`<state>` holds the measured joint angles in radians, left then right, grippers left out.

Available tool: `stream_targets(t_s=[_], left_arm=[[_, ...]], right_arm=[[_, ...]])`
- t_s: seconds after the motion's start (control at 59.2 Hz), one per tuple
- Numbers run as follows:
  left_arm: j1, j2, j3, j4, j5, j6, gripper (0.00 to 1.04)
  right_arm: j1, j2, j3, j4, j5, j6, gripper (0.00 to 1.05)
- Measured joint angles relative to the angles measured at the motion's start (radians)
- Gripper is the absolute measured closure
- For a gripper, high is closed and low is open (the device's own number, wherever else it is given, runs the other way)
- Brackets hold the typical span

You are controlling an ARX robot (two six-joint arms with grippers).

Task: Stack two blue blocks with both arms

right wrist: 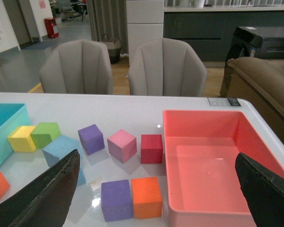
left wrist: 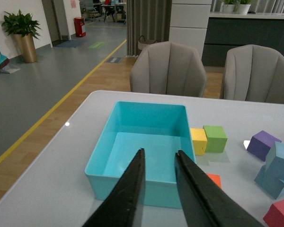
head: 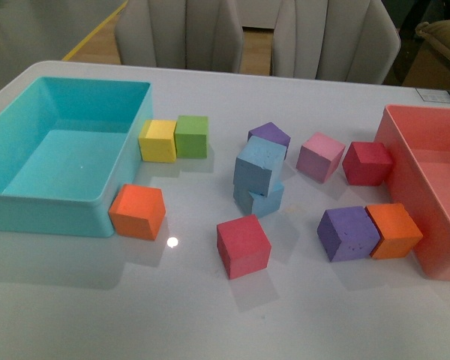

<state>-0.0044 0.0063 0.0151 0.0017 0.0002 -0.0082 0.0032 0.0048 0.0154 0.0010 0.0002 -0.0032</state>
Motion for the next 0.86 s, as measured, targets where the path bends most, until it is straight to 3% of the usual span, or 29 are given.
stream_targets(t_s=[0.321, 0.861], left_arm=[[0.000, 0.000, 0.000, 0.000, 0.000, 0.000, 0.08], [0.000, 0.000, 0.000, 0.000, 0.000, 0.002, 0.09]], right_arm=[[0.000, 0.000, 0.000, 0.000, 0.000, 0.000, 0.09], [0.000, 0.000, 0.000, 0.000, 0.000, 0.000, 0.09]])
